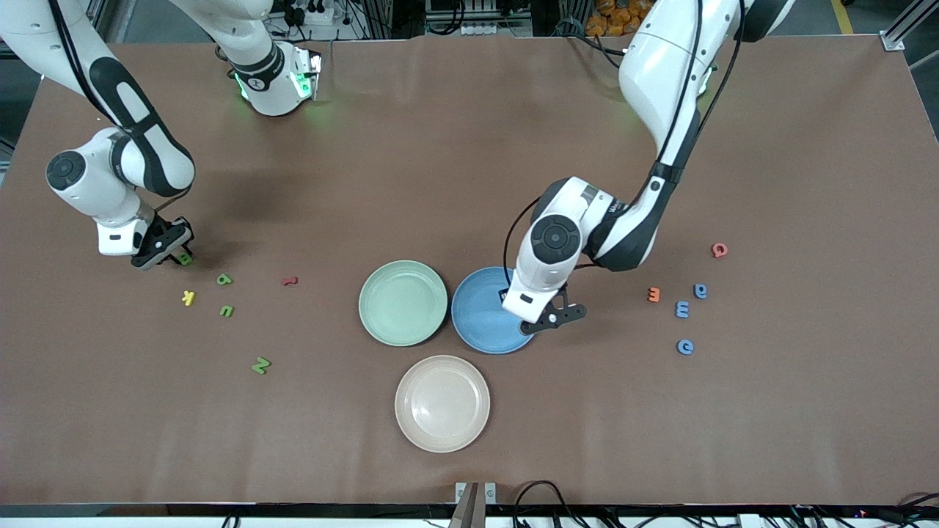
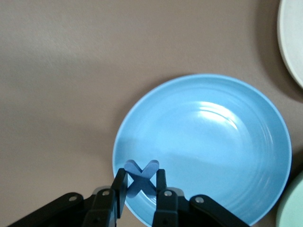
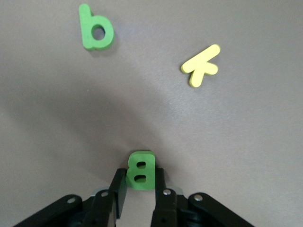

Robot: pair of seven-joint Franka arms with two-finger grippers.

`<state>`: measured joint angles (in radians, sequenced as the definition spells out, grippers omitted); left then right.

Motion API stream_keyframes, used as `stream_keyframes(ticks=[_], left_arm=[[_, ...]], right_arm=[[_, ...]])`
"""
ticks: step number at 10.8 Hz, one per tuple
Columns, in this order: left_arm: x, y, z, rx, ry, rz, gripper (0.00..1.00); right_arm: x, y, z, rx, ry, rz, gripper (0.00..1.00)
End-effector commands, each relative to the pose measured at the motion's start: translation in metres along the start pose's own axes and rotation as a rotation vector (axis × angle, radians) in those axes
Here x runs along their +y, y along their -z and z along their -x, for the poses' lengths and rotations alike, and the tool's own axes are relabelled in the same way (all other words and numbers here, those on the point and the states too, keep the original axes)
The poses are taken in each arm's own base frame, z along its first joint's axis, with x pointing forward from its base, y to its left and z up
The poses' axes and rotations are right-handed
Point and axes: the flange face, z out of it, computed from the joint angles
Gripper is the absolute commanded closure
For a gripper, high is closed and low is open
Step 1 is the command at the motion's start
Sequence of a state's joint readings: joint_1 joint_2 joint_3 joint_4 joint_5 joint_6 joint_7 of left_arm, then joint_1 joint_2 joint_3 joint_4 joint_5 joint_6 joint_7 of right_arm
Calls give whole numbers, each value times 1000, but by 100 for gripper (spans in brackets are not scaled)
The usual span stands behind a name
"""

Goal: Sort letters by color into matching plates
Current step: 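Drop the x on the blue plate while the right gripper grasps B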

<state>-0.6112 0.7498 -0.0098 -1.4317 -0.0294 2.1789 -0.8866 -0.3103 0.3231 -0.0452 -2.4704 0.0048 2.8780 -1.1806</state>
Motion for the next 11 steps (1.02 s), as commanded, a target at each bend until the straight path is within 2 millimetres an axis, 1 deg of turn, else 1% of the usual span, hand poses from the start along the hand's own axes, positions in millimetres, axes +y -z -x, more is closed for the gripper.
stream_keyframes(ticks=[1, 2, 3, 5, 6, 7, 9, 11], left_arm=[[7, -1, 11, 6, 19, -14, 100], [9, -1, 13, 17, 4, -20, 37], [9, -5, 13, 42, -24, -47, 0], [8, -2, 12, 55, -30, -55, 0], [3, -3, 9, 50, -28, -63, 0], [-4, -3, 1, 50, -25, -70, 0], [-34, 1, -34, 48, -43, -71, 0], [-78, 7, -79, 43, -88, -69, 0]], right_arm=[[8, 6, -6, 20, -24, 28, 75], [10, 7, -7, 21, -29, 32, 76], [12, 8, -8, 24, -31, 36, 77], [15, 16, -15, 23, -40, 18, 79], [17, 25, -21, 25, -84, 6, 79], [18, 32, -30, 28, -117, -3, 79], [16, 45, -55, 35, -219, -27, 79], [10, 54, -83, 52, -317, -42, 79]])
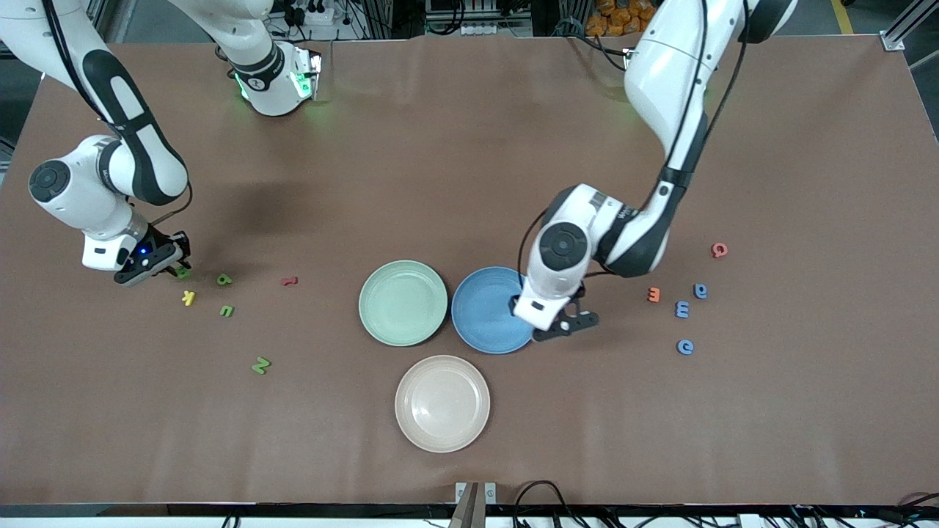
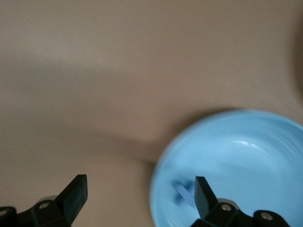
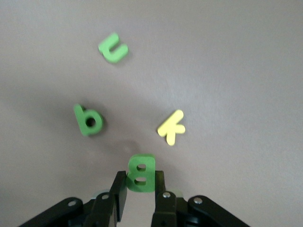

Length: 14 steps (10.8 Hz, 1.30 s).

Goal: Sort letters by color into matching plates
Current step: 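Place the green B on the green plate while the left gripper returns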

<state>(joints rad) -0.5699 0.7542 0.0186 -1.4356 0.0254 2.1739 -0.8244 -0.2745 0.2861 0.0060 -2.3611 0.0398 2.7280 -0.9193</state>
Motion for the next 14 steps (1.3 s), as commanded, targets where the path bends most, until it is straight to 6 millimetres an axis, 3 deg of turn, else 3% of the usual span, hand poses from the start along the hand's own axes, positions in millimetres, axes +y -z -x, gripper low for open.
stream_keyframes(ticks=[1, 4, 7, 9, 11, 14], left_arm=[[-66, 10, -58, 6, -83, -15, 0], [-139, 2, -99, -22, -180, -26, 0], [-196, -1, -128, -40, -272, -9, 0], [-220, -8, -138, -47, -366, -3, 0], [-231, -11, -144, -43, -457, 5, 0], [-237, -20, -148, -23, -600, 15, 0]], right_arm=[[-20, 19, -40, 28, -167, -32, 79], [-52, 29, -89, 48, -373, -47, 79], [-88, 45, -143, 31, -491, -78, 79], [-116, 61, -181, -14, -604, -107, 79], [-154, 68, -227, -42, -695, -120, 79], [-207, 53, -284, -55, -795, -125, 79]])
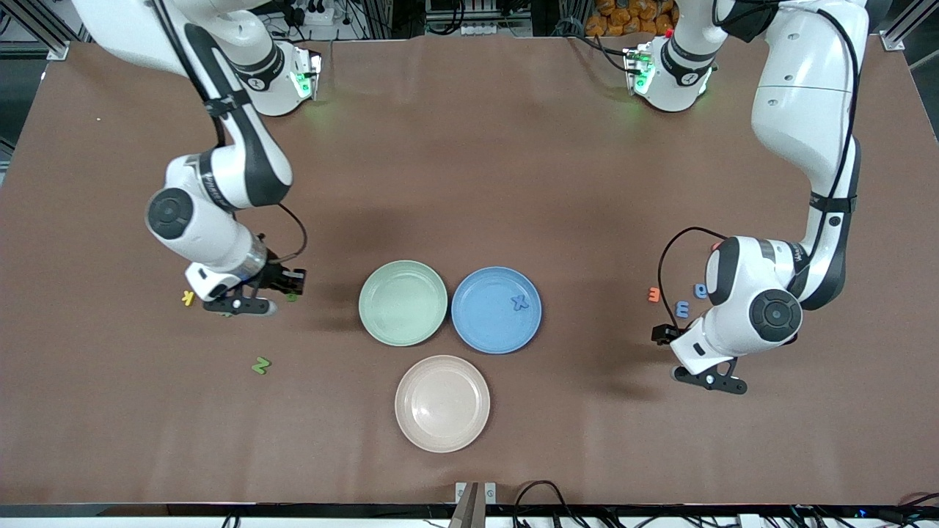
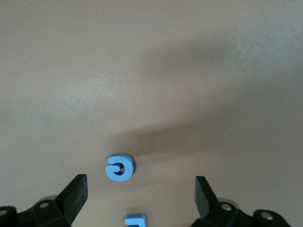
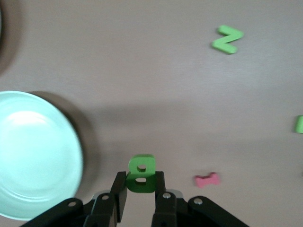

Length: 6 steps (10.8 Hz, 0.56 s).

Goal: Sort letters by color into matching plates
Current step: 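Place the green B on the green plate while the left gripper returns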

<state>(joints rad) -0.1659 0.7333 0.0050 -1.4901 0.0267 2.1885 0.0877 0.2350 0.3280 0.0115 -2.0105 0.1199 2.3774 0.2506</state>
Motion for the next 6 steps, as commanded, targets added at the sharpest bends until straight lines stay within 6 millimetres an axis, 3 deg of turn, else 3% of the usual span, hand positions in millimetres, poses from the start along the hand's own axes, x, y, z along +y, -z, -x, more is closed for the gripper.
stream_keyframes(ticks=[1, 2, 6], left_arm=[[0, -9, 4, 11, -105, 3, 0], [-3, -16, 6, 14, -133, 4, 0], [-49, -34, 20, 33, -252, 6, 0]], right_arm=[[-72, -38, -19, -25, -114, -3, 79], [-92, -46, -21, -26, -131, 1, 79], [-152, -70, -10, -29, -171, -3, 75]])
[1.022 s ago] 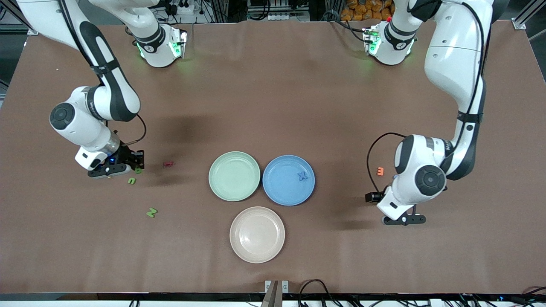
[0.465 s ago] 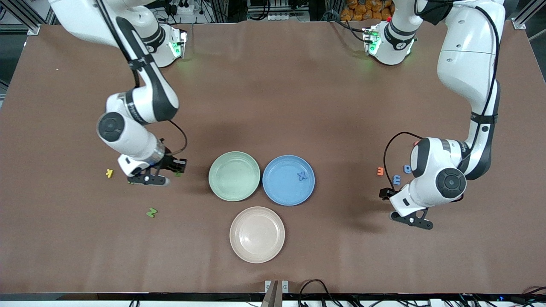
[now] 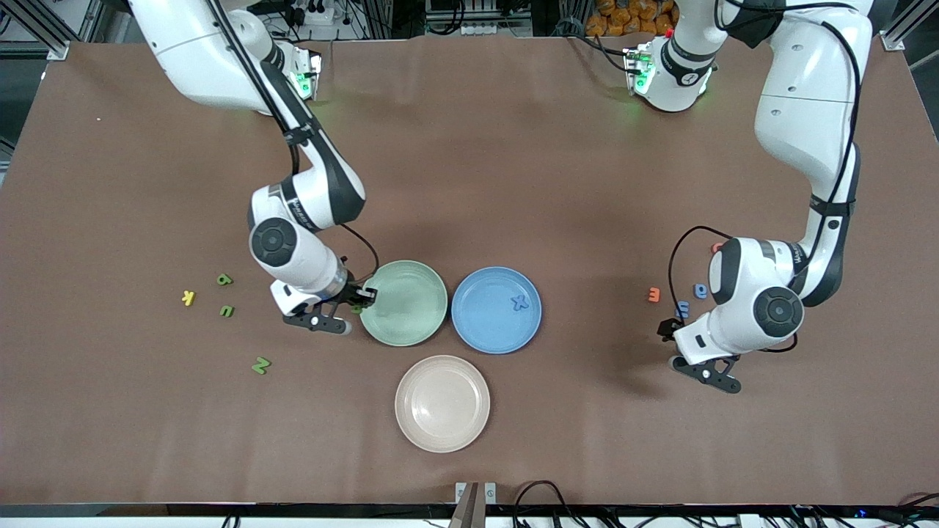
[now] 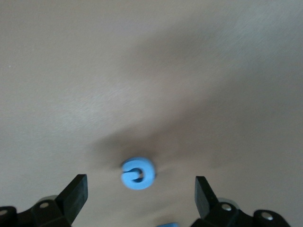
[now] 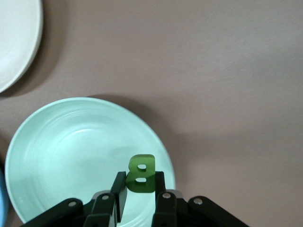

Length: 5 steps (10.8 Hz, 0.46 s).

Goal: Sort letters by color into matching plates
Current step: 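Place the green B on the green plate while the left gripper returns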

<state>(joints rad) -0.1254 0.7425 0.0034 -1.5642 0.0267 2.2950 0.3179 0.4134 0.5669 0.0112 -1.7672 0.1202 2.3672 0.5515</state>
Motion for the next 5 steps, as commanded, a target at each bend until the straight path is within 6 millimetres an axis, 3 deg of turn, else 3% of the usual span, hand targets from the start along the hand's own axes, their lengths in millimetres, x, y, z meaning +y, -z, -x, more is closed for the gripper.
stream_keyframes(ticks=[1, 2, 3, 4, 5], left_arm=[[-25, -6, 13, 10, -71, 11, 0], [-22, -10, 12, 13, -64, 29, 0], [-16, -15, 11, 16, -47, 54, 0], [-15, -18, 10, 31, -34, 51, 0], [-15, -24, 9, 37, -28, 51, 0]], right_arm=[[-42, -14, 4, -6, -50, -3, 75], [-48, -17, 8, -8, -43, -3, 75], [-47, -18, 7, -12, -48, -5, 55], [-44, -18, 7, -18, -50, 0, 1], [-37, -17, 4, -38, -42, 24, 0]])
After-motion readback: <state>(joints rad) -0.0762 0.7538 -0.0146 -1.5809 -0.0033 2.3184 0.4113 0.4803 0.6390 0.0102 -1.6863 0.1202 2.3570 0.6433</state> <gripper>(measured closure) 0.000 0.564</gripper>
